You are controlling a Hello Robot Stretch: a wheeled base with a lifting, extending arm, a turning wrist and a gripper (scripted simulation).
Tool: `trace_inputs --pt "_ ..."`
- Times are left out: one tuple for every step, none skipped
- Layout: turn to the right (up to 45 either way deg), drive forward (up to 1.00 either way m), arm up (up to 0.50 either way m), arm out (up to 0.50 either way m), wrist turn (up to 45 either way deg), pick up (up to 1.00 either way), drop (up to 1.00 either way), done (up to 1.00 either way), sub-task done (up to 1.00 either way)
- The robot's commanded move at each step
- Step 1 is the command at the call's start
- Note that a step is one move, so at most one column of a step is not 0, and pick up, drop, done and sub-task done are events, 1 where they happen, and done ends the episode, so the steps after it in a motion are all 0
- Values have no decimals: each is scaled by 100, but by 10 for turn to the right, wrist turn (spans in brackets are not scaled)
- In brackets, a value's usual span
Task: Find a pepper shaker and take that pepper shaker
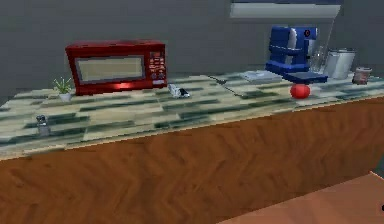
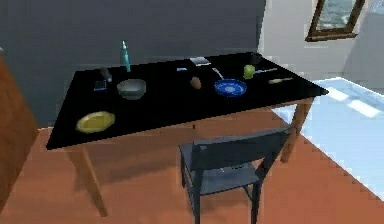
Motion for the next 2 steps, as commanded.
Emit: trace_inputs --pt "0 5 0 0 0 0 0 0 0" --pt "60 0 0 0 0 0 0 0 0"
